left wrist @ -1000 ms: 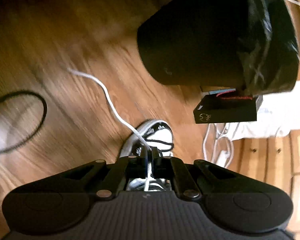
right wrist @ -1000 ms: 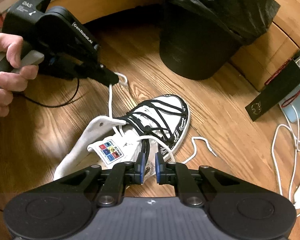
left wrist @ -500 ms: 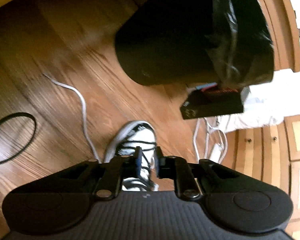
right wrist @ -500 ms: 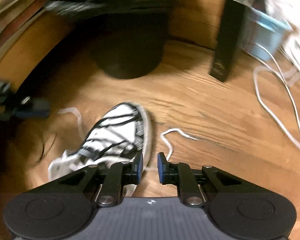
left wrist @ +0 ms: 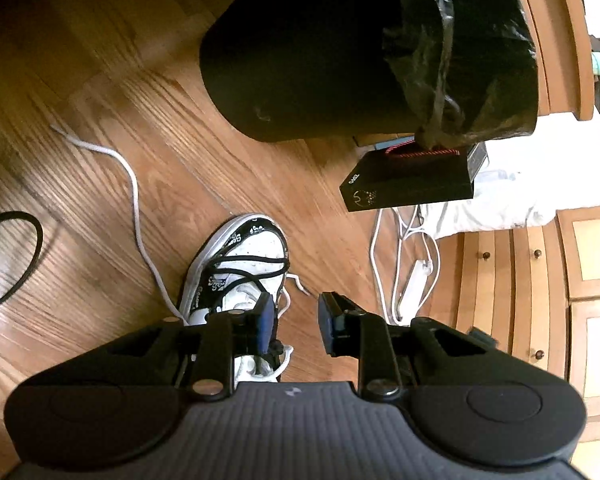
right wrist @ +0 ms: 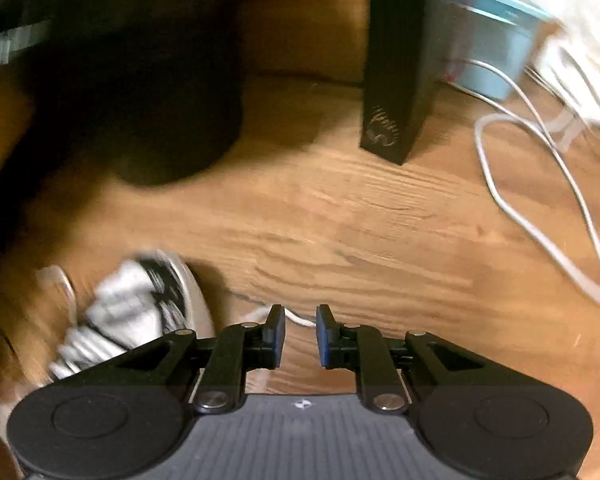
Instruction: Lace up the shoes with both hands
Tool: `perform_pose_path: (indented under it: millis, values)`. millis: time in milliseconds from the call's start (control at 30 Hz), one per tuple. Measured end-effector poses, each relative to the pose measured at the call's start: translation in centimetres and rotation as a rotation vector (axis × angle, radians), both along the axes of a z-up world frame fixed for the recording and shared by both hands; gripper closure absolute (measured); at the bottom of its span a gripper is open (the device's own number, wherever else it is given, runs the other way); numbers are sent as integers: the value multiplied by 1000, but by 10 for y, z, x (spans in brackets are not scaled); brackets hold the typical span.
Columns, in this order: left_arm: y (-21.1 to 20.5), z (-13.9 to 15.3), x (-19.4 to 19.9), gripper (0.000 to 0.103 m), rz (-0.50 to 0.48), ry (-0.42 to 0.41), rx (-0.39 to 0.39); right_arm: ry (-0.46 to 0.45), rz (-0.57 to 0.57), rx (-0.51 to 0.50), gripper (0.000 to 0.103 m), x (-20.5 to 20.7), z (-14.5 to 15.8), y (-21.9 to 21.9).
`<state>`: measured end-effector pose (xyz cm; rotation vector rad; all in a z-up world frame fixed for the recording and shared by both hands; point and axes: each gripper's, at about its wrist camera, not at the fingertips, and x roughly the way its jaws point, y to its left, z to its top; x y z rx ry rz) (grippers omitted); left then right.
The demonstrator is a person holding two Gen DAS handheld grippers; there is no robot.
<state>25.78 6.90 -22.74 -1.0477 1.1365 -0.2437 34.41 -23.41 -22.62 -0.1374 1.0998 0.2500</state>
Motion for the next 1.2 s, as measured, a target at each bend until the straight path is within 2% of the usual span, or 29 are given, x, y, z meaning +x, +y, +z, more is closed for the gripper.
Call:
perform_pose_path:
  millis: [133,233,300,467,567,867,967,1067,1200]
  values:
    - [-2,-3,0,77,-10,16,-13,-26,160,-141,84,-1,-16,15]
    - [-4,-2,0,77,-22,16,-15,-54,333,-280,83,-8,-31,30]
    - [-4,-1,-1,77,-27,14,-5,-63,409,-328,83,-11,-39,34]
    - [-4,0,-1,77,-27,15,-7,-25,397,-263,83,-7,-44,28]
    - [-4,-2,-1,77,-18,26,-23,-26,374,-208,83,-3,-42,26]
    - [-3,-4,-1,77,-17,33,-31,-35,328,-139,82,5,-44,23]
    - [-4,-5,-1,77,-19,35,-32,-35,327,-143,95,4,-45,24]
    - [-5,-4,-1,77,-25,33,-33,-53,339,-161,98,0,-44,25]
    - [-8,-2,0,77,-42,20,-22,-122,397,-192,99,-10,-31,30]
